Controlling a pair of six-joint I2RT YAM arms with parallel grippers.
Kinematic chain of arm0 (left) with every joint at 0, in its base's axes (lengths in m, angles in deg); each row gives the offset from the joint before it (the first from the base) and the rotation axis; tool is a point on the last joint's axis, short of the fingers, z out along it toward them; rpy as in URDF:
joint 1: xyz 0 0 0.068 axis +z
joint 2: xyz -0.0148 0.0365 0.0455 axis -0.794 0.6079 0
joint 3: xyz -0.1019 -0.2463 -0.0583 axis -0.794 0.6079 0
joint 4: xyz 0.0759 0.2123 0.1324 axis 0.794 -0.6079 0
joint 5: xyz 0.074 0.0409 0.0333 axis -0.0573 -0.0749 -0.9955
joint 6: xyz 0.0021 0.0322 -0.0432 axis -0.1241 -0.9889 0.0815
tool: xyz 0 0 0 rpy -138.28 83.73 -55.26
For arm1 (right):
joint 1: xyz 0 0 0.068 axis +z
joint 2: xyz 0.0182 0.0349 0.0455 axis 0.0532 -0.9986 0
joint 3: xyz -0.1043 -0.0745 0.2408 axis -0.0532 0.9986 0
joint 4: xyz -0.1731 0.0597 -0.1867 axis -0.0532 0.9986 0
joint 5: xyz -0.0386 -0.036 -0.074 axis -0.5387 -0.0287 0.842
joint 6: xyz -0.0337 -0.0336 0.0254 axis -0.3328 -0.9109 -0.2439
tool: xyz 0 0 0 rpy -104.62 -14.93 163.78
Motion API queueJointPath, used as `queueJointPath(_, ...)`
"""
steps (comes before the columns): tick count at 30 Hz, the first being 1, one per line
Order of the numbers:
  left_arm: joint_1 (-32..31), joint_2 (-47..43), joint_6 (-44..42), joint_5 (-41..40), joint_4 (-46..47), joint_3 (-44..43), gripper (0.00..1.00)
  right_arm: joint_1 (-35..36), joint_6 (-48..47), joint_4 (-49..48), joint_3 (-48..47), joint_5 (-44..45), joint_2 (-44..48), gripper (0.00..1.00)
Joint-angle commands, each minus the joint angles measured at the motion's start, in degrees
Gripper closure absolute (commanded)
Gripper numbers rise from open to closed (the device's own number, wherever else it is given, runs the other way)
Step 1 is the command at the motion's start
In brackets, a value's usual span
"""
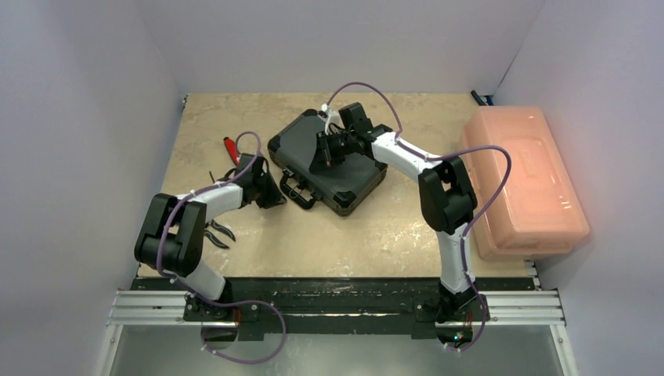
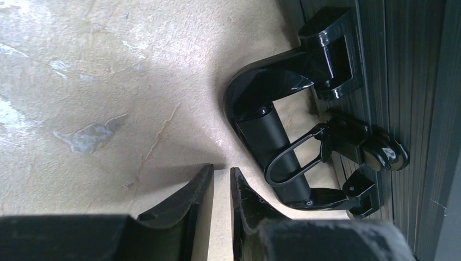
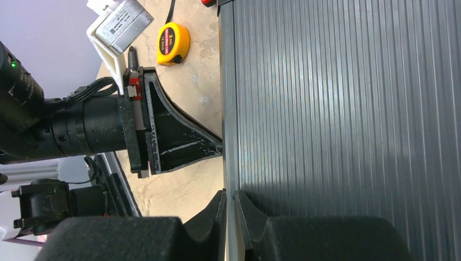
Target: Pack up texas hold em set
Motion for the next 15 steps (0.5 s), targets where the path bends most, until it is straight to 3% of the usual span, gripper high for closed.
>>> queueJointPath(1,0.27,1.60,1.48,2.50,1.79,-1.65,0.85,0.73,-3.04,8.27,3.67,5.40,-2.15,0.85)
queueJointPath(15,0.27,2.04,3.44,6.18,2.45,-3.71,0.91,0.78,-2.96,8.17,4.11,5.42,-1.95,0.88)
